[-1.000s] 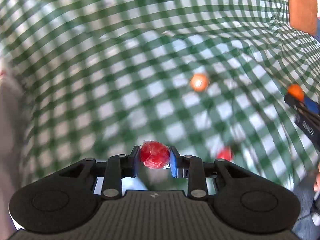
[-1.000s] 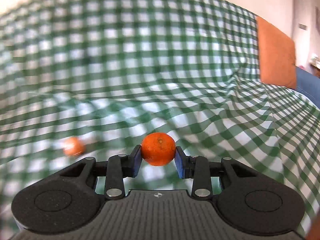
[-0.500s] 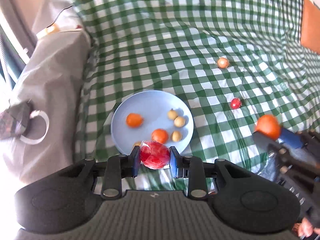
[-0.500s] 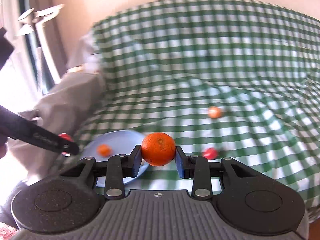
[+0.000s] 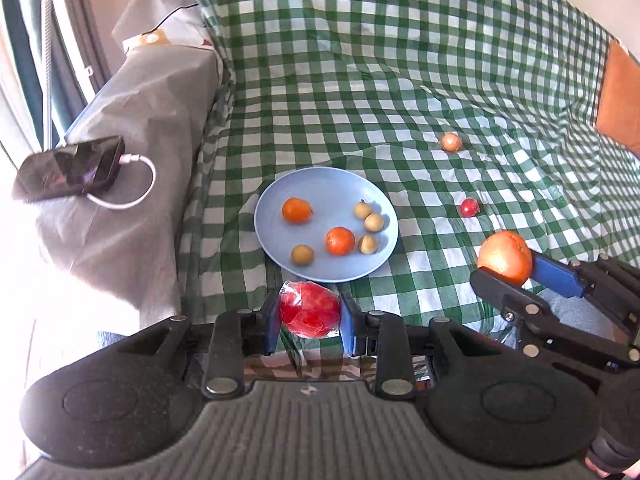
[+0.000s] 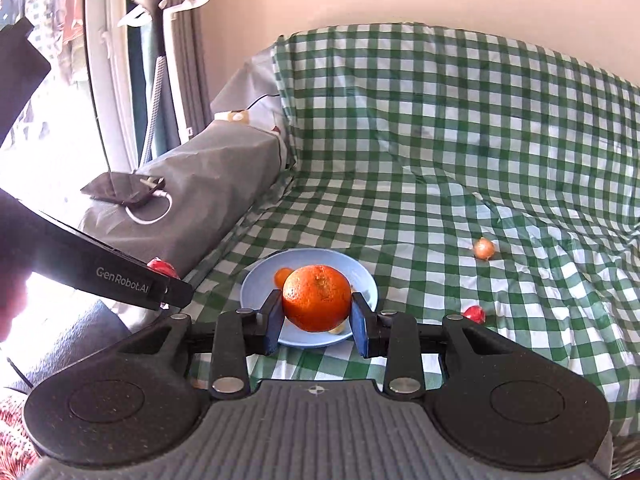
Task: Organize fruits
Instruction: 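Carry the bagged red fruit and orange over the blue plate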
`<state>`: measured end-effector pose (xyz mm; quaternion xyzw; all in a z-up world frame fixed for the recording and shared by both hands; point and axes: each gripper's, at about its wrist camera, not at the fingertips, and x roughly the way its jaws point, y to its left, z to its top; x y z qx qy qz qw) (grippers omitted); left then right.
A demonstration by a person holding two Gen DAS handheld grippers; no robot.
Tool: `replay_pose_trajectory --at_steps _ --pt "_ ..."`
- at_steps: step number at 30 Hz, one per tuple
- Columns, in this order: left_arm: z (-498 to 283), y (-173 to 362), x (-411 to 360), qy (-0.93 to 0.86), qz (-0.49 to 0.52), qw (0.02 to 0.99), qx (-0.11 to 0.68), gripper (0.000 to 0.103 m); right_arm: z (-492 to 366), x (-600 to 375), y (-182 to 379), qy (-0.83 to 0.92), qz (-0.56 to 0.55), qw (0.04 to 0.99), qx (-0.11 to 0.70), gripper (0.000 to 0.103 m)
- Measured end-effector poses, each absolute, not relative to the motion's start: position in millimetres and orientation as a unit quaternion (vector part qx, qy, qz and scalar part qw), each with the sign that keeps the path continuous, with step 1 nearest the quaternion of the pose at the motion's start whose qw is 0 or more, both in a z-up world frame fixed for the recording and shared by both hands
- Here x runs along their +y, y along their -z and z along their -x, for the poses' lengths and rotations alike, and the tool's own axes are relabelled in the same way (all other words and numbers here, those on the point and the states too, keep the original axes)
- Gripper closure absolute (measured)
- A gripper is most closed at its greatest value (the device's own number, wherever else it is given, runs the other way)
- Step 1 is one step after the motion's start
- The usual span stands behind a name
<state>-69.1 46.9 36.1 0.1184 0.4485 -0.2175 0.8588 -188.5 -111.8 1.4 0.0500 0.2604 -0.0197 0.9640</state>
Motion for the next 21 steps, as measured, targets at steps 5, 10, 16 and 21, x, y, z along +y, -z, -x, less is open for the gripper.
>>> replay_pose_trajectory --at_steps 5,10,16,21 --pt "68 -33 54 0.212 -0.11 0.861 0.449 0.07 185 -104 0 0.009 -0.033 0.962 0.272 0.066" --pt "54 -30 55 0.209 -0.107 0.861 0.452 0.07 178 -106 3 0.014 -0.024 0.96 0.278 0.066" --pt "29 -28 50 0.205 -0.105 0.862 0.451 0.07 160 -118 10 0.031 -0.029 0.956 0.292 0.066" --pt "3 -21 40 0.201 -0.097 0.865 0.45 0.07 140 -122 19 0.028 -0.024 0.949 0.312 0.066"
